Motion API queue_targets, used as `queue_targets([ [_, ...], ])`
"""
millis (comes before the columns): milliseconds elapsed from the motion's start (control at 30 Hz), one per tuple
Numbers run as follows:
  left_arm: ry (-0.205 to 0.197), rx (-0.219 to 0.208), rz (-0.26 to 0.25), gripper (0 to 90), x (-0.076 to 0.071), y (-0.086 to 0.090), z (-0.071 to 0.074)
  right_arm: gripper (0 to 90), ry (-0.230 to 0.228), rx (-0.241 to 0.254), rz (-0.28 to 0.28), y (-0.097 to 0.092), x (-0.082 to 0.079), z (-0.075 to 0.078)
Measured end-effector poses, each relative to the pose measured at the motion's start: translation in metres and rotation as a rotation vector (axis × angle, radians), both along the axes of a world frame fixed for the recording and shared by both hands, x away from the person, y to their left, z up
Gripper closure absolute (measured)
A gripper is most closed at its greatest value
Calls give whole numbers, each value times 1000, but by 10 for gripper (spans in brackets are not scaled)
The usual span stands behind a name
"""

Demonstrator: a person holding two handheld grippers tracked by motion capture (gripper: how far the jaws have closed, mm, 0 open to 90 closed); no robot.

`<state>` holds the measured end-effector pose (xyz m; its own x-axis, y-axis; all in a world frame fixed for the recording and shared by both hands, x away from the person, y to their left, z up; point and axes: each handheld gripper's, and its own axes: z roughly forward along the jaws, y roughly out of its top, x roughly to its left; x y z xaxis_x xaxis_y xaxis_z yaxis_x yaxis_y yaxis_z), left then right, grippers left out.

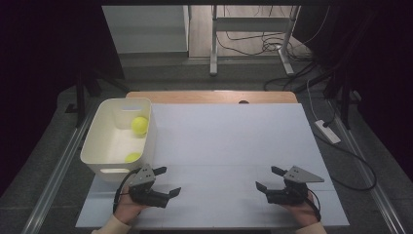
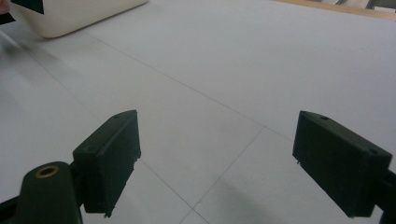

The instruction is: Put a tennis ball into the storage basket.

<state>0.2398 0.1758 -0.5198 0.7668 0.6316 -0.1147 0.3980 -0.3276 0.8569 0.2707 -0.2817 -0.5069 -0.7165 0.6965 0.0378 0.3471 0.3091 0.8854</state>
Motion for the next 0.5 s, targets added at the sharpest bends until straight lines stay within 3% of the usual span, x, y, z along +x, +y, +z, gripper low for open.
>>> queue_targets([
  [500,11,5,5,90,-4,7,-7,148,5,0,24,-2,0,-2],
])
